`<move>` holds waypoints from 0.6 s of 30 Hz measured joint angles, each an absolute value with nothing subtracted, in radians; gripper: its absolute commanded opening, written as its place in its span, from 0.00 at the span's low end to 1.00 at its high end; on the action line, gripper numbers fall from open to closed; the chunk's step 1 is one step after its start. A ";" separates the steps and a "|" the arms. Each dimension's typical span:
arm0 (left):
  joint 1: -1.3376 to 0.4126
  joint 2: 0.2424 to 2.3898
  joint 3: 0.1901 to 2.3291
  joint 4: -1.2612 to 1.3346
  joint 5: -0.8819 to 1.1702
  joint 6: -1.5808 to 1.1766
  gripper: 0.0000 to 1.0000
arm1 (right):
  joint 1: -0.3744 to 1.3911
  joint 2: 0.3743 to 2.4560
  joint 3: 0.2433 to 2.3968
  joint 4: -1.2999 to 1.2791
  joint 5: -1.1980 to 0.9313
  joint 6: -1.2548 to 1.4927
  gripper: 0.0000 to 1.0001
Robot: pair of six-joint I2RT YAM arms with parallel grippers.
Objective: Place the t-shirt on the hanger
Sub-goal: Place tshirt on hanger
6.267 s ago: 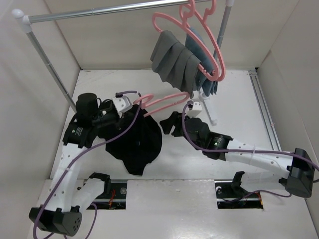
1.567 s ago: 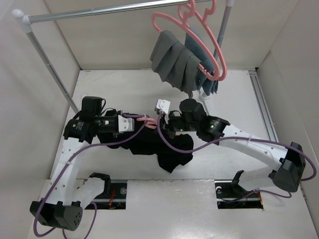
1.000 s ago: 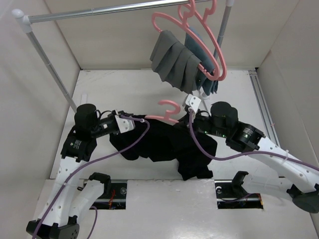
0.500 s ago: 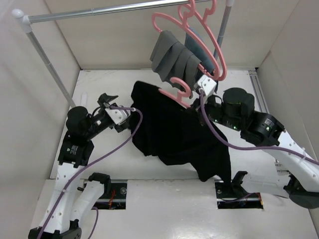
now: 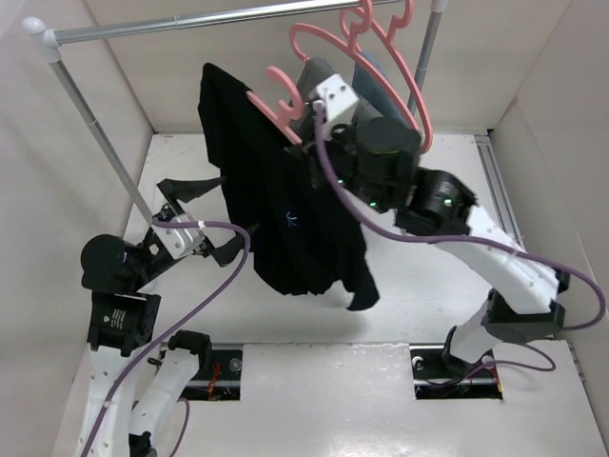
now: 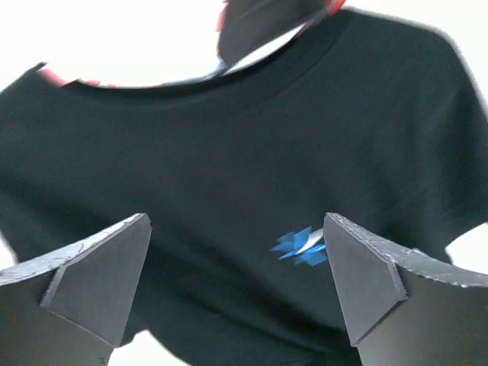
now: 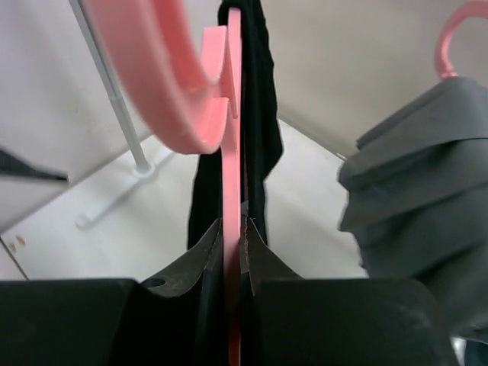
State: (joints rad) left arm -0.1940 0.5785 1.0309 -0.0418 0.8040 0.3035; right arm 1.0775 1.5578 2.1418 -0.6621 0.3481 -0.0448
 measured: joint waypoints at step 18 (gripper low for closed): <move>-0.194 0.673 1.114 -0.582 0.735 0.261 1.00 | 1.200 1.976 1.991 -0.275 0.800 0.347 0.00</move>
